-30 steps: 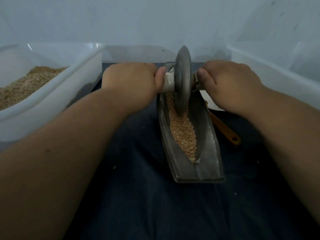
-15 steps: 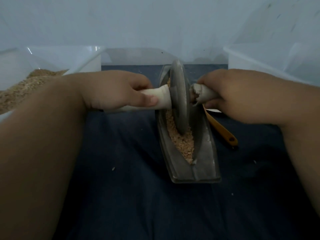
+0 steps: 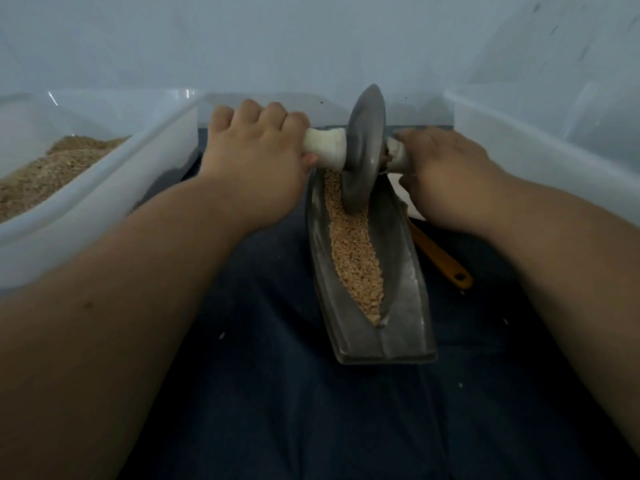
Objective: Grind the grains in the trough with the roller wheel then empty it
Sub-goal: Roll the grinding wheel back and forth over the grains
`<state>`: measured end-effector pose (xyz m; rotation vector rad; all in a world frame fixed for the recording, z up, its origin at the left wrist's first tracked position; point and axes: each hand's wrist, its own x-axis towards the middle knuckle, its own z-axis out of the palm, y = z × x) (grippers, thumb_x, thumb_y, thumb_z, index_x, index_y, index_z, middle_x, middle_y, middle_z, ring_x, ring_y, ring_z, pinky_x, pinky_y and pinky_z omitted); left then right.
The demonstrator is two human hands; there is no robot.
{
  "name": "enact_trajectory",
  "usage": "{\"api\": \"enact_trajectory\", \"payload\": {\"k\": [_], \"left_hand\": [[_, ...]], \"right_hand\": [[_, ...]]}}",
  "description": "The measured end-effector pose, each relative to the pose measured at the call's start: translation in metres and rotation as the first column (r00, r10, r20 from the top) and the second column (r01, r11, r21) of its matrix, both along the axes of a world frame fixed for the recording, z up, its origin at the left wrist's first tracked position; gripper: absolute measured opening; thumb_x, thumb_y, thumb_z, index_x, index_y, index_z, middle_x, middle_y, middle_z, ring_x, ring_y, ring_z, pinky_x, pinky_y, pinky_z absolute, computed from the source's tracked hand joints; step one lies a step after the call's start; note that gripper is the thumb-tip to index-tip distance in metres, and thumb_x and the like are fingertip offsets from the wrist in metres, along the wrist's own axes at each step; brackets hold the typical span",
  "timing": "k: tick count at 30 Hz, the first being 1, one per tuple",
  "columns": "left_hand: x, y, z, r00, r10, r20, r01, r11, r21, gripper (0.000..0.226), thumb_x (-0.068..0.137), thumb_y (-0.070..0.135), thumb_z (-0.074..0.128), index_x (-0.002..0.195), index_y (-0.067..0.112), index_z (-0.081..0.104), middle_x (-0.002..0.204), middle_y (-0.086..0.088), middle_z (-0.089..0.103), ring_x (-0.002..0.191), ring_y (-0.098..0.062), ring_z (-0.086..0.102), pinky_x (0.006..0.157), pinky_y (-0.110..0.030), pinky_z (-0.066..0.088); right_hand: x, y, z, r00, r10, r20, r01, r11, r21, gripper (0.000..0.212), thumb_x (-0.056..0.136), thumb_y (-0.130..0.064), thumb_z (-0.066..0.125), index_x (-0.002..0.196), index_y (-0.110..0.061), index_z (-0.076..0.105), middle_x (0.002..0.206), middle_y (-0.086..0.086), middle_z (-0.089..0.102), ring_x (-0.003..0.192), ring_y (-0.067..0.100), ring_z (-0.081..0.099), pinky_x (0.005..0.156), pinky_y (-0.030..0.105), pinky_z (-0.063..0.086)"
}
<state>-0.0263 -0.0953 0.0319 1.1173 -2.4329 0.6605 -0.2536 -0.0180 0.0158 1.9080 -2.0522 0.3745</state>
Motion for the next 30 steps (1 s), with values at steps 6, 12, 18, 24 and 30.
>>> {"api": "enact_trajectory", "payload": {"k": [6,12,18,24,30], "left_hand": [[0.026,0.021,0.031,0.983,-0.147,0.111,0.070,0.856,0.512,0.037,0.087,0.057,0.026,0.081,0.025,0.043,0.084,0.000,0.055,0.075,-0.016,0.052,0.068,-0.036,0.037],[0.026,0.015,0.032,0.988,-0.147,0.045,0.098,0.829,0.551,0.037,0.094,0.051,0.030,0.085,0.023,0.051,0.081,0.000,0.055,0.076,-0.016,0.053,0.068,-0.036,0.036],[0.001,-0.004,-0.004,0.979,0.065,-0.191,-0.041,0.991,0.126,0.036,0.101,0.043,0.030,0.126,0.034,0.055,0.126,-0.005,0.053,0.128,-0.032,0.037,0.114,-0.057,0.013],[-0.011,-0.013,-0.017,0.946,-0.021,-0.325,0.036,0.999,0.040,0.040,0.103,0.035,0.030,0.136,0.025,0.051,0.136,-0.001,0.053,0.139,-0.025,0.031,0.117,-0.049,0.006],[0.012,-0.010,0.005,0.984,-0.125,-0.125,0.154,0.955,0.254,0.036,0.102,0.042,0.024,0.098,0.020,0.053,0.094,-0.003,0.058,0.088,-0.029,0.053,0.079,-0.039,0.038]], "right_hand": [[0.013,0.047,0.037,0.982,0.186,0.018,-0.183,0.939,0.292,0.017,0.086,-0.021,0.062,0.097,-0.026,0.050,0.087,-0.004,0.053,0.074,0.016,0.054,0.065,0.040,0.047],[0.011,0.049,0.035,0.987,0.156,0.043,-0.162,0.947,0.277,0.057,0.089,-0.016,0.064,0.140,-0.028,0.042,0.125,0.006,0.057,0.102,0.025,0.057,0.086,0.044,0.048],[0.002,0.007,0.003,0.995,0.080,0.065,-0.070,0.986,-0.150,0.067,0.089,-0.003,0.062,0.149,-0.015,0.036,0.142,0.013,0.047,0.129,0.032,0.039,0.113,0.037,0.020],[-0.004,-0.011,-0.005,0.993,0.032,0.114,-0.006,0.976,-0.217,0.063,0.091,-0.005,0.059,0.149,-0.011,0.034,0.152,0.014,0.037,0.142,0.031,0.029,0.116,0.039,-0.006],[0.010,0.022,0.023,1.000,0.030,0.001,-0.030,0.999,0.017,0.043,0.093,-0.036,0.059,0.134,-0.025,0.052,0.117,0.010,0.060,0.104,0.032,0.056,0.078,0.038,0.041]]}}
